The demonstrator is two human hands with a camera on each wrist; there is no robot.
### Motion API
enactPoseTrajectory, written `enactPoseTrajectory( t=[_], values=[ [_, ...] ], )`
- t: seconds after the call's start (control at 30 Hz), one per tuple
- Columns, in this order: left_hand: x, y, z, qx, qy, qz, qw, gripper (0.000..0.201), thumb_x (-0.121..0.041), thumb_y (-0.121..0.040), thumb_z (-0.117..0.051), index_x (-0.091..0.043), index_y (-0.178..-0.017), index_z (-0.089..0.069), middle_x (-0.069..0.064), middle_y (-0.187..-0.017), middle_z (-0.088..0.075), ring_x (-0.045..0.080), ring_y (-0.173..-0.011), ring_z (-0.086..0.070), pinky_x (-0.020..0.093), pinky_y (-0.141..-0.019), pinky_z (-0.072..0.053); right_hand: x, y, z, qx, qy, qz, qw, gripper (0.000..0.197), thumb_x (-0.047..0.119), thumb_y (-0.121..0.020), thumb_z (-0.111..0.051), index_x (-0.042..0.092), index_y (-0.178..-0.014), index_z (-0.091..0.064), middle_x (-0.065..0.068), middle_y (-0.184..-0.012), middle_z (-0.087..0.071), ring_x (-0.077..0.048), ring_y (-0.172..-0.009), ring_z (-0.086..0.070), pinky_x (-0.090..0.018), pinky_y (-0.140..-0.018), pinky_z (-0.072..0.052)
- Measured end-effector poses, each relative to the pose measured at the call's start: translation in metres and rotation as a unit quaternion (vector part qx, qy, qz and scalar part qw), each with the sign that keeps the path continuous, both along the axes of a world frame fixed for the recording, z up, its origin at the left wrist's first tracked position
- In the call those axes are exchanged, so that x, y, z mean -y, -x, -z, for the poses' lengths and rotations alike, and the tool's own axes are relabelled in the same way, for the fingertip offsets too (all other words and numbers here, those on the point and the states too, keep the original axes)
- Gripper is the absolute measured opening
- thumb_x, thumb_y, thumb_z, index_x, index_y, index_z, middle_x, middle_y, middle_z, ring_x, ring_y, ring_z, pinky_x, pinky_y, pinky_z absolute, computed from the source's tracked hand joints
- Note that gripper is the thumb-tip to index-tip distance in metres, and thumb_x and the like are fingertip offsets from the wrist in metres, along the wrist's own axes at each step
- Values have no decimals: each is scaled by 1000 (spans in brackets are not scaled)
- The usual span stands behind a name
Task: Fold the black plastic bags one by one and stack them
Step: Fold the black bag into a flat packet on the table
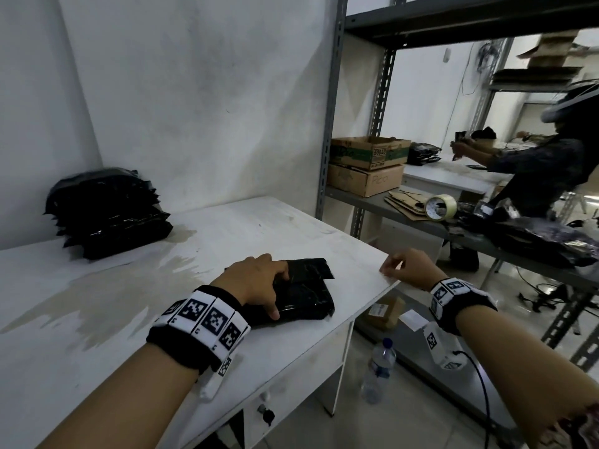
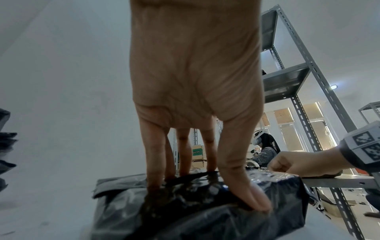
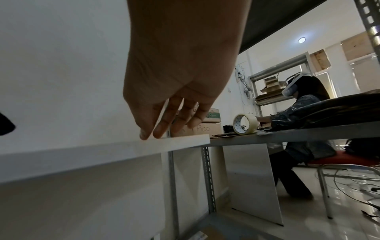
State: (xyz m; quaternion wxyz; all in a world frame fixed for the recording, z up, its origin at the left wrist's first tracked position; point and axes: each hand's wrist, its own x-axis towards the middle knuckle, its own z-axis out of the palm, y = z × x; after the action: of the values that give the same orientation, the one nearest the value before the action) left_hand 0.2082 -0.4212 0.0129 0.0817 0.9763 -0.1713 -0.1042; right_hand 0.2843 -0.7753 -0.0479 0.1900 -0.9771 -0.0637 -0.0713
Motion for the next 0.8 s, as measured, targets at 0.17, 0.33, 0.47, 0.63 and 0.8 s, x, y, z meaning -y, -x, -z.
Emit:
enactPoseTrajectory(
  t=[0.17, 0.33, 0.47, 0.63, 0.8],
  values=[
    [4, 5, 1, 13, -6, -1, 1000, 67, -31, -68, -82, -30, -125, -48, -1, -120, -45, 22, -113, -46, 43, -96, -43, 8, 14, 7, 34, -25, -23, 999, 7, 27, -83, -74, 31, -77, -75, 14, -87, -70, -2, -76, -61, -19, -72, -47],
    [8, 6, 0, 7, -10, -4, 1000, 66, -30, -69, -82, -29, -126, -48, 0, -121, -45, 23, -113, -45, 40, -96, -43, 14, 24, -2, -7, -12, -49, 999, 10, 32, -75, -81, 36, -81, -74, 22, -87, -67, 6, -82, -61, -9, -71, -41],
    [7, 6, -1, 4, -9, -8, 1000, 67, -30, -70, -82, -29, -127, -47, 1, -122, -45, 23, -114, -45, 40, -96, -43, 14, 14, -9, -46, 35, -48, 997, 15, 14, -77, -78, 27, -85, -74, 15, -90, -68, 1, -86, -62, -15, -81, -47],
    [6, 5, 1, 4, -8, -7, 1000, 69, -32, -70, -82, -30, -129, -47, 1, -123, -45, 23, -115, -46, 39, -97, -43, 10, 5, -19, -38, 98, -40, 994, 10, 11, -84, -71, 21, -82, -76, 16, -79, -64, 7, -74, -56, -4, -70, -35],
    [5, 2, 1, -2, -2, -4, 1000, 69, -31, -70, -82, -30, -129, -47, 1, -123, -45, 22, -114, -46, 35, -95, -43, 10, 2, -21, -58, 75, -53, 994, 14, 7, -85, -69, 17, -78, -76, 15, -77, -65, 2, -77, -62, -21, -85, -47]
  ],
)
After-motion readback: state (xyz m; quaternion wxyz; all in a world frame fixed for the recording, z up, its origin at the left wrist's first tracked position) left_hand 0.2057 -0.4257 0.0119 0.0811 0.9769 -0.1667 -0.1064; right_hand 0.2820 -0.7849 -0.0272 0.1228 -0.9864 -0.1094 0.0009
